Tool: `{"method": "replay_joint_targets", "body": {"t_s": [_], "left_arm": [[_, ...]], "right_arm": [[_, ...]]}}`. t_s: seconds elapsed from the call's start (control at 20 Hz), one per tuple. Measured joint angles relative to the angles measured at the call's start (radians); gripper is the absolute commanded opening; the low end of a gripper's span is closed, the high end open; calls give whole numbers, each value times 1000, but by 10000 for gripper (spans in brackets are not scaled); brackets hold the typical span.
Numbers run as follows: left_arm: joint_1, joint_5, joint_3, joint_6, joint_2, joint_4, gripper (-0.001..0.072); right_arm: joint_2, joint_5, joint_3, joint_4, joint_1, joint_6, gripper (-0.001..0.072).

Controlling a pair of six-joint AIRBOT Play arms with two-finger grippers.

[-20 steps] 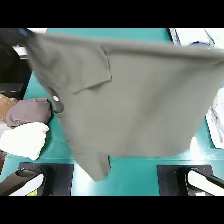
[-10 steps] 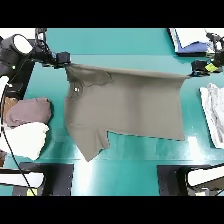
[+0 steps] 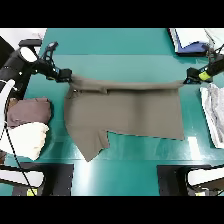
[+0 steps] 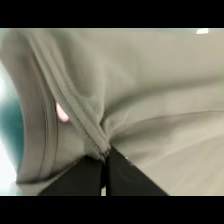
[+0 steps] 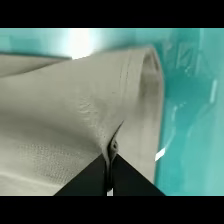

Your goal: Fold the shirts.

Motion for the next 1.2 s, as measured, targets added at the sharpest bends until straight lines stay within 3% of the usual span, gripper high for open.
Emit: {"method": "replay_joint_targets", "body": {"t_s": [0.05,0.1,0.2,0.45,0.75,1.2], "left_arm": [[0,1,-25,0,-1,-1,289],[1,6,-48,-2,-1,-1,524],[2,6,-74,-15,-1,-5,493],[16,-87,-137,-40,86,55,493],[20,-134,-507,-93,385,134,493],[22,-8,-932,-108,571,-109,490]], "right_arm": [[12,-18,-44,13,0,-1,356],[21,-35,-79,29,0,-1,415],[32,-57,-128,62,-2,-2,409],[126,-44,-203,112,-22,-50,407],[397,-28,-461,129,-110,-88,407],[610,-31,-652,133,-201,-107,407]]}}
